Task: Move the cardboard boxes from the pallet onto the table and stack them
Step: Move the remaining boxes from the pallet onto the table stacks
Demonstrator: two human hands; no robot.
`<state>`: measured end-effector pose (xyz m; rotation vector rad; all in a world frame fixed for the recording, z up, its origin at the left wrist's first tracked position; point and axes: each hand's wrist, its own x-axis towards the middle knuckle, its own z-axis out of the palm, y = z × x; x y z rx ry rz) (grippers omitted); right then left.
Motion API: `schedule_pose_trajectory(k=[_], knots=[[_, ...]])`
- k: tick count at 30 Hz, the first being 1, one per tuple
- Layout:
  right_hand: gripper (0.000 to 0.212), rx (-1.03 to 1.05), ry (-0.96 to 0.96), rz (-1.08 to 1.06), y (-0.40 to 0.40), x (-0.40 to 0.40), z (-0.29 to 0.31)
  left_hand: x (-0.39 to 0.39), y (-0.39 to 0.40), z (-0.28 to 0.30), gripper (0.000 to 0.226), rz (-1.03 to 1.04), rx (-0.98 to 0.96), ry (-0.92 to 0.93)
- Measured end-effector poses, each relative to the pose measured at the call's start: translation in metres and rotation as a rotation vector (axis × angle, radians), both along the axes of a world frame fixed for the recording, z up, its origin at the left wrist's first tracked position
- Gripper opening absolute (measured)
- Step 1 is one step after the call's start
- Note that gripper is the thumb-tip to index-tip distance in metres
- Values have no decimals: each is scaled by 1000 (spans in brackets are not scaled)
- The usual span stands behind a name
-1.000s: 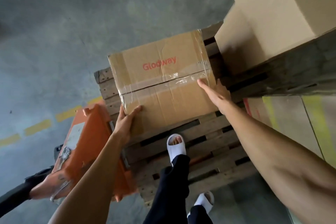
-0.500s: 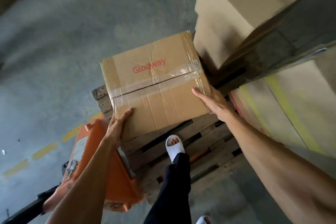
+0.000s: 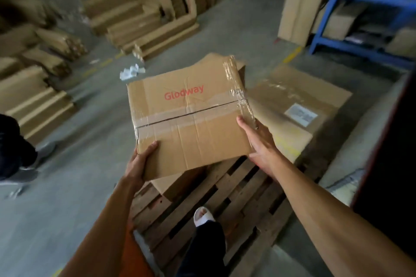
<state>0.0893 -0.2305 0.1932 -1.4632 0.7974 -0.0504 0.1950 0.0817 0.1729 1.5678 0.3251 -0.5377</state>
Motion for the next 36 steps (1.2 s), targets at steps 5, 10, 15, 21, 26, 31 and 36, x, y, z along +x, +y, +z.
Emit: schedule_pose_trajectory(k=[5, 10, 15, 21, 26, 31, 36], knots=[[34, -112, -107, -162, -44, -129, 54, -76, -66, 51, 52, -154, -32, -127], [37, -71, -118, -363, -92, -242, 87, -134, -145, 88, 93, -383, -73, -220], [40, -77, -100, -566, -141, -341, 93, -189, -240, 103, 57, -583, -134, -285], [39, -96, -59, -814, -192, -461, 74, -264, -353, 85, 51, -912, -184, -281], [52, -106, -50, -1000, -231, -547, 61, -317, -455, 52, 82, -1144, -138, -170], [31, -30, -10, -1138, -259, -617, 61, -386, -537, 45, 60, -1274, -169, -143], [46, -95, 18, -1284, -282, -679, 58, -452, -596, 42, 41, -1342, -234, -131]])
